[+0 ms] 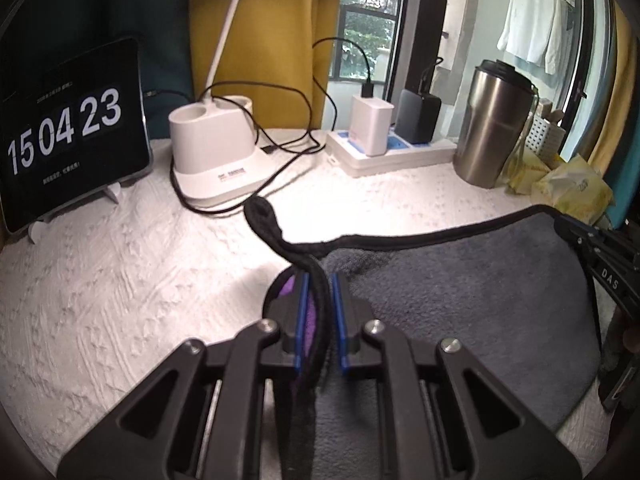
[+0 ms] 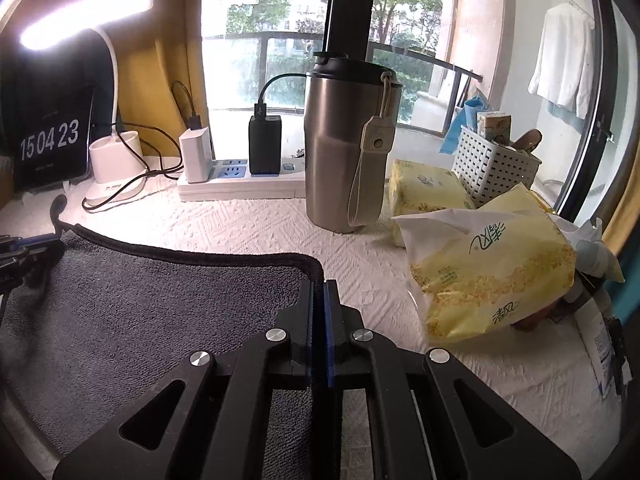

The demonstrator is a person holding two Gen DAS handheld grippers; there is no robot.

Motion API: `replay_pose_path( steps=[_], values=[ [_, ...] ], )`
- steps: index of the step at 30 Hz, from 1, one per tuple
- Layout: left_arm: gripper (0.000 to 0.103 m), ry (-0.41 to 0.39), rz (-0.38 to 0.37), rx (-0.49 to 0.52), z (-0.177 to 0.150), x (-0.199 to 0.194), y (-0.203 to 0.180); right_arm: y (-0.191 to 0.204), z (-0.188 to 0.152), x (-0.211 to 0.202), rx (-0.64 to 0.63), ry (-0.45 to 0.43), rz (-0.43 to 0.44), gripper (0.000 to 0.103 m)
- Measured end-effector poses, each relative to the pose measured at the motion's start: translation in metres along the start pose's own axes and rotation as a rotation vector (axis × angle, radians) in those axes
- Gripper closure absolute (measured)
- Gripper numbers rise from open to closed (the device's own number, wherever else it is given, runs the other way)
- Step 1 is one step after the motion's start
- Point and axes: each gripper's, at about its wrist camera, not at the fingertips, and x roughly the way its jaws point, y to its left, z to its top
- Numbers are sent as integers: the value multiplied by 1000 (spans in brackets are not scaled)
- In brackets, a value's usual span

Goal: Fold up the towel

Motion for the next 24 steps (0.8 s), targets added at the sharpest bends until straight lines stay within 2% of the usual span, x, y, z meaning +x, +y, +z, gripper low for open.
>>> replay_pose_path(
  steps=[9,14,20,24],
  values=[
    [88,103,-8,-30,-3,21,5,-1,0,16,3,75,6,98],
    [85,118,5,-15,-3,23,2,-1,-2,33,7,163,26,97],
    [83,121,19,-12,0,26,2,-2,-4,40,13,203,27,97],
    [76,116,26,-40,0,24,5,-2,-5,42,11,215,22,95]
  ],
)
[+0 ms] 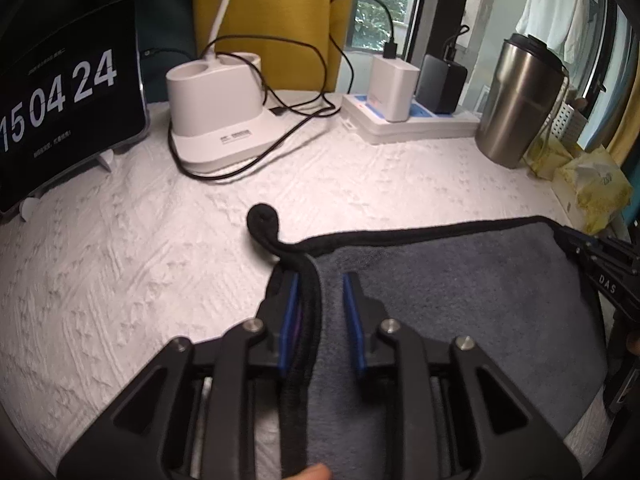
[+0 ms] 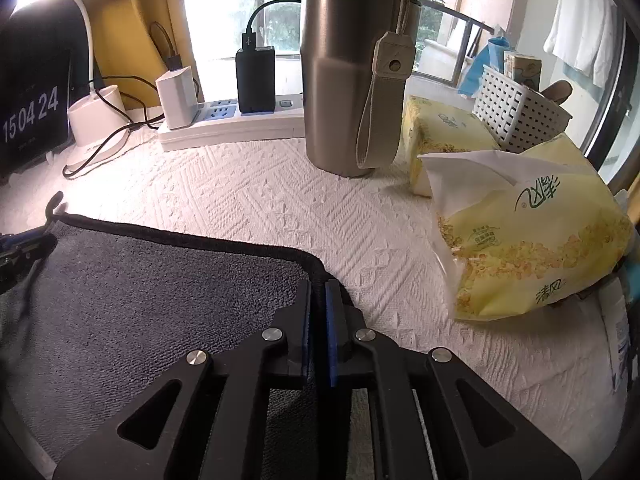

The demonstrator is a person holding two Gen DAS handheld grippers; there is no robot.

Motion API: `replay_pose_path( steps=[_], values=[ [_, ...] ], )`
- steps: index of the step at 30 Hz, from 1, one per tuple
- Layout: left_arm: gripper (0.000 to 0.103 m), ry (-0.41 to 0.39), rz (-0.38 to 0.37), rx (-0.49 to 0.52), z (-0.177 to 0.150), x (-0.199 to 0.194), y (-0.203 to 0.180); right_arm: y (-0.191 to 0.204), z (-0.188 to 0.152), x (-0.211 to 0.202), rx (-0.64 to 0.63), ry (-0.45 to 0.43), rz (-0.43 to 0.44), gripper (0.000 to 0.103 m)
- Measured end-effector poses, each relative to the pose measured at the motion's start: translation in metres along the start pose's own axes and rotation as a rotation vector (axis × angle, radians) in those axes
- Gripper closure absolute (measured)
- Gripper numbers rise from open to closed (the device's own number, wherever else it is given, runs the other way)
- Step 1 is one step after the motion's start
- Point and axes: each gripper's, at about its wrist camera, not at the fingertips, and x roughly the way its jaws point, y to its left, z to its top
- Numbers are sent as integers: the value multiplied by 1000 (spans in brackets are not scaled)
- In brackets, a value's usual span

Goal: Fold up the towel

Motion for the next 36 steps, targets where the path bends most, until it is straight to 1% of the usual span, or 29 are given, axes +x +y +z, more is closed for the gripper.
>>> replay_pose_path(
  steps=[2,3,4,5,6,7,8,9,10,13,15,24,31,36],
  values=[
    [68,-10,8,3,0,-2,0,0,0,0,-2,2,-5,93],
    [51,-14,11,4,0,-4,0,0,0,0,-3,3,-5,93],
    [30,-20,8,4,0,-6,1,0,0,0,-3,3,-6,92],
    [21,-31,-1,3,0,-9,1,0,0,-1,-2,2,-9,90],
    [14,-40,-7,4,0,-12,1,0,0,-1,-1,0,-14,83],
    [13,-48,-8,8,0,-15,1,0,0,-2,1,-3,-20,71],
    [13,-53,-3,10,0,-17,0,-1,0,-3,4,-6,-24,64],
    [13,-58,3,9,0,-20,1,-1,0,-4,8,-10,-19,54],
    [13,-64,6,4,0,-22,1,-1,0,-6,11,-14,-18,49],
    [13,-81,13,-10,0,-29,4,0,0,-13,5,-27,-26,44],
    [13,-93,15,-18,0,-35,6,1,0,-17,2,-33,-27,43],
    [13,-156,21,-8,-10,-66,1,3,-3,-51,4,-87,-22,42],
    [13,-231,59,23,-26,-100,-10,8,-12,-77,-11,-128,-12,42],
    [13,-288,70,33,-39,-121,-16,12,-22,-96,-14,-166,4,42]
  ],
)
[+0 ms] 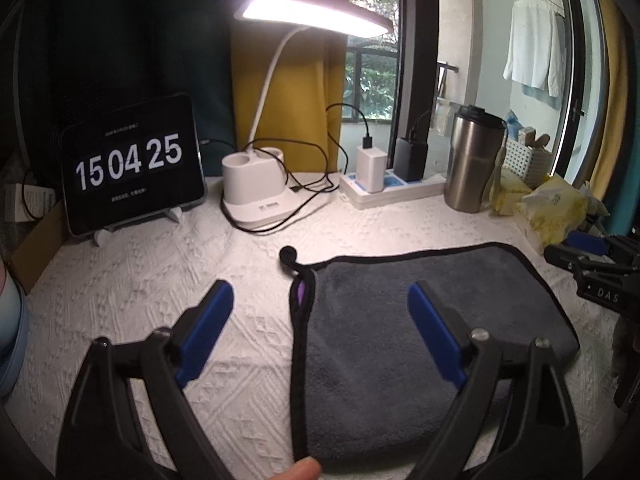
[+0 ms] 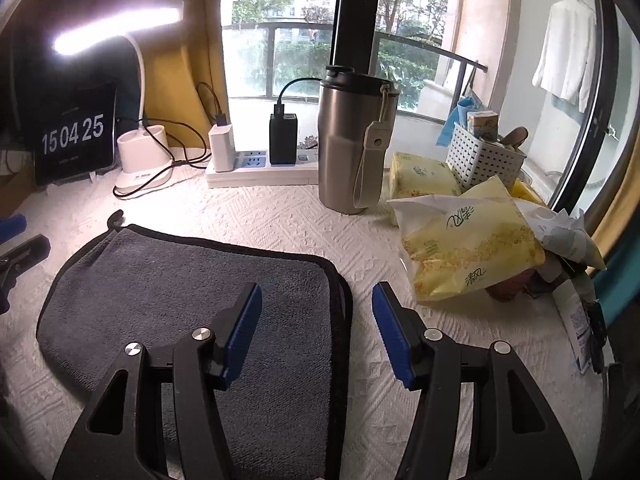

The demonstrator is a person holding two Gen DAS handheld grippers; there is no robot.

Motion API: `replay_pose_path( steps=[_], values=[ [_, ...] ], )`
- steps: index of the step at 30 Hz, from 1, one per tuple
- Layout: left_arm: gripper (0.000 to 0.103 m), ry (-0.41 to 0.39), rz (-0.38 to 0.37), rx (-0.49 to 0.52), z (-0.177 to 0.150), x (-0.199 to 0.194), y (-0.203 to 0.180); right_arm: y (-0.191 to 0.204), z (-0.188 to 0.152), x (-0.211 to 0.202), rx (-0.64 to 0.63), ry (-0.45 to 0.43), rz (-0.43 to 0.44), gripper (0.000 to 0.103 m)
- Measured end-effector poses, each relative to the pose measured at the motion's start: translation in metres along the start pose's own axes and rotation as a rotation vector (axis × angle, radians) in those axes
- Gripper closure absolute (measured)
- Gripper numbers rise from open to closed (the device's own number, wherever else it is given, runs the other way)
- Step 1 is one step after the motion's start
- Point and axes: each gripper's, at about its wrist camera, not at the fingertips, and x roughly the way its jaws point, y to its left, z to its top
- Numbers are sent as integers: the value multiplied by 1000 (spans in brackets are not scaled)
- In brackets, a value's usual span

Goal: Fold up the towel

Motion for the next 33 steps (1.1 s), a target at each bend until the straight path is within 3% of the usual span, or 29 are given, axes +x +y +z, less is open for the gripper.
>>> replay_pose_path(
  steps=[11,19,33],
  values=[
    [13,-122,43,-10,-14,-45,-1,6,-12,-33,0,-48,24,42],
    [13,-215,94,1,-33,-70,-3,9,-27,-68,-1,-166,58,42],
    [13,-361,35,-69,-62,-126,-5,27,-59,-131,-48,-334,71,42]
  ],
)
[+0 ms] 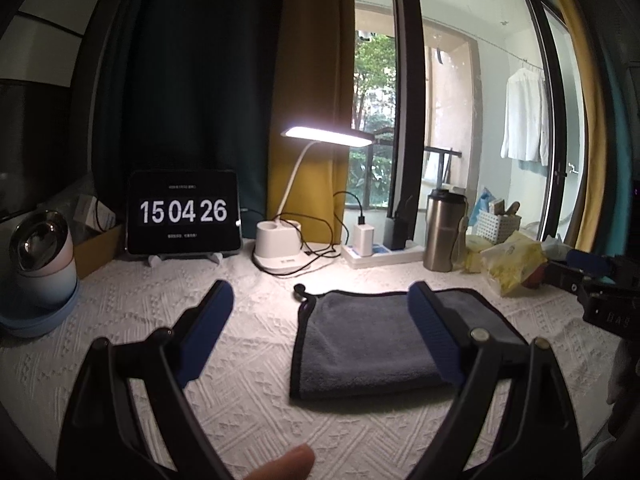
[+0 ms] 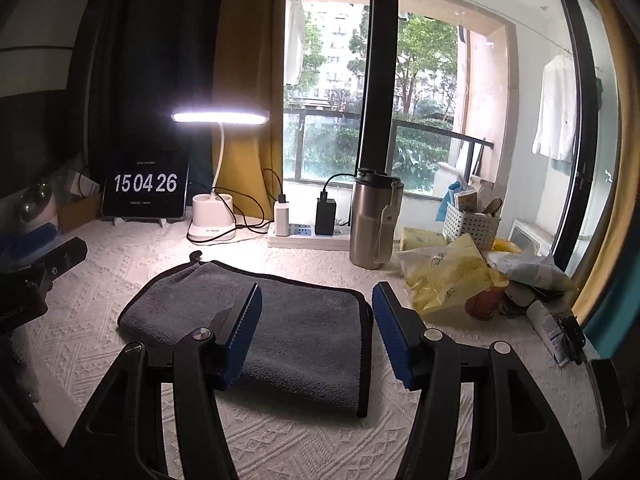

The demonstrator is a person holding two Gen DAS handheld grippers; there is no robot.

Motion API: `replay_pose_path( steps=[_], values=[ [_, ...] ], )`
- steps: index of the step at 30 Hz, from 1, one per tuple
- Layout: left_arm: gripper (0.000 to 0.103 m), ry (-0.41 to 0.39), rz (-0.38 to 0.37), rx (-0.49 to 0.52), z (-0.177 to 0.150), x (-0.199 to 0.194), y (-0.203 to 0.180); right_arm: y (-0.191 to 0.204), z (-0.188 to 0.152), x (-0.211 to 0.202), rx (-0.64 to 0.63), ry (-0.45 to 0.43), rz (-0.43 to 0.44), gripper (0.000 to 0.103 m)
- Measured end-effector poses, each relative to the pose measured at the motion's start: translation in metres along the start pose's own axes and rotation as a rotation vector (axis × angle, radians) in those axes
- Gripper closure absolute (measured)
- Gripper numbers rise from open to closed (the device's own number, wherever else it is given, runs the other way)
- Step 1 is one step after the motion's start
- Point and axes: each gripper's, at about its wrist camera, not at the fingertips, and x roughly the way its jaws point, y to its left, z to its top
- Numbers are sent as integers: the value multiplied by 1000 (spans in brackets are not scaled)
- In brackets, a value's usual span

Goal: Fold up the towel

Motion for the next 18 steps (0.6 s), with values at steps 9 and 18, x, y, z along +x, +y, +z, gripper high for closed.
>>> replay_pose_path(
  steps=[9,18],
  values=[
    [13,-69,10,34,-6,-32,-6,6,-14,-36,-7,-55,-1,42],
    [13,-160,7,48,-4,-72,-2,10,-26,-70,47,-134,-28,42]
  ],
)
